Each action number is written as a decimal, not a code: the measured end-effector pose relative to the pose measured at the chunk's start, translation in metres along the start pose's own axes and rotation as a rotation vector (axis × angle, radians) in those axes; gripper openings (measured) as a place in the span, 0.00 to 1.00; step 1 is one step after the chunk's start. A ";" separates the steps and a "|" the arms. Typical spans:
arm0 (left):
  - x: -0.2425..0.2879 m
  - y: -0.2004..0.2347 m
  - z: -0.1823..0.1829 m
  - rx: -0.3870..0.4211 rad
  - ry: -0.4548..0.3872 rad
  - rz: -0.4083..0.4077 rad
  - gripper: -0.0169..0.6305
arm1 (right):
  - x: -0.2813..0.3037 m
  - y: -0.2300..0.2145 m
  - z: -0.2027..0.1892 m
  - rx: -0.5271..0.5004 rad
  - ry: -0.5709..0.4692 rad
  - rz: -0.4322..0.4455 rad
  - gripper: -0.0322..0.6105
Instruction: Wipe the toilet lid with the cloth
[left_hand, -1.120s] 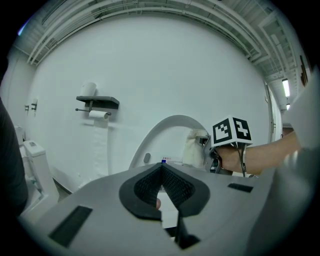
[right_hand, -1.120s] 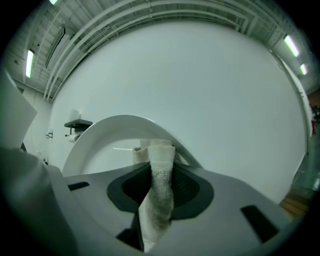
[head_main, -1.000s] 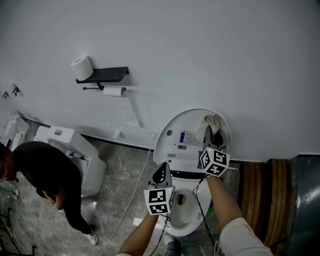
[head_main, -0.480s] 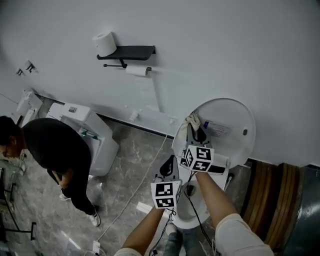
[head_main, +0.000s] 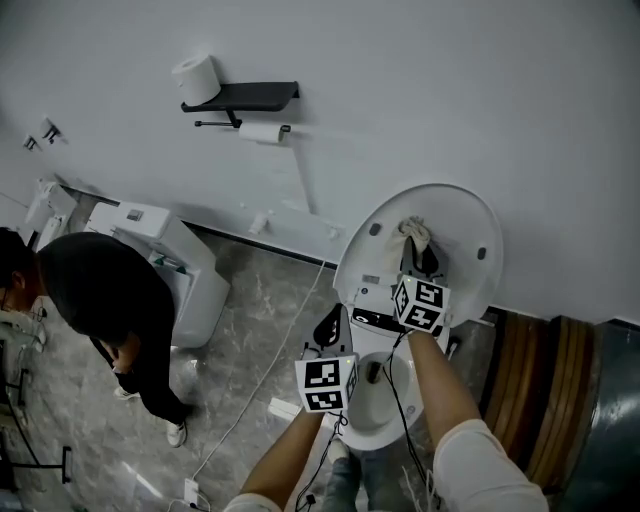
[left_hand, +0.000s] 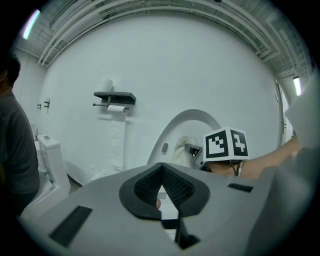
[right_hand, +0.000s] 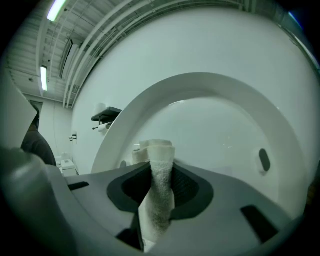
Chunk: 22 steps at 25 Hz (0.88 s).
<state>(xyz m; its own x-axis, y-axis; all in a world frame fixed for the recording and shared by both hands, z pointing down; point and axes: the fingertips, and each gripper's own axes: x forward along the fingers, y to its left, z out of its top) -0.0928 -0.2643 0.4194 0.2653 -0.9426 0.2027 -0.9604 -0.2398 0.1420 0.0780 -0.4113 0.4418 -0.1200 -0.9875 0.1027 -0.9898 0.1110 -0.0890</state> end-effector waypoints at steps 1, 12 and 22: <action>0.001 -0.003 -0.001 0.001 0.001 -0.007 0.03 | -0.002 -0.009 0.000 0.005 -0.001 -0.006 0.21; 0.003 -0.034 -0.008 -0.002 0.025 -0.065 0.03 | -0.048 -0.116 0.002 -0.056 -0.004 -0.260 0.21; 0.004 -0.052 -0.008 0.009 0.025 -0.100 0.03 | -0.079 -0.161 0.003 -0.077 -0.011 -0.382 0.21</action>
<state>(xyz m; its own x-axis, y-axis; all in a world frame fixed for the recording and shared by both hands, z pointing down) -0.0413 -0.2538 0.4208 0.3614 -0.9079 0.2122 -0.9298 -0.3341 0.1541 0.2474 -0.3513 0.4454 0.2589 -0.9603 0.1038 -0.9659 -0.2574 0.0280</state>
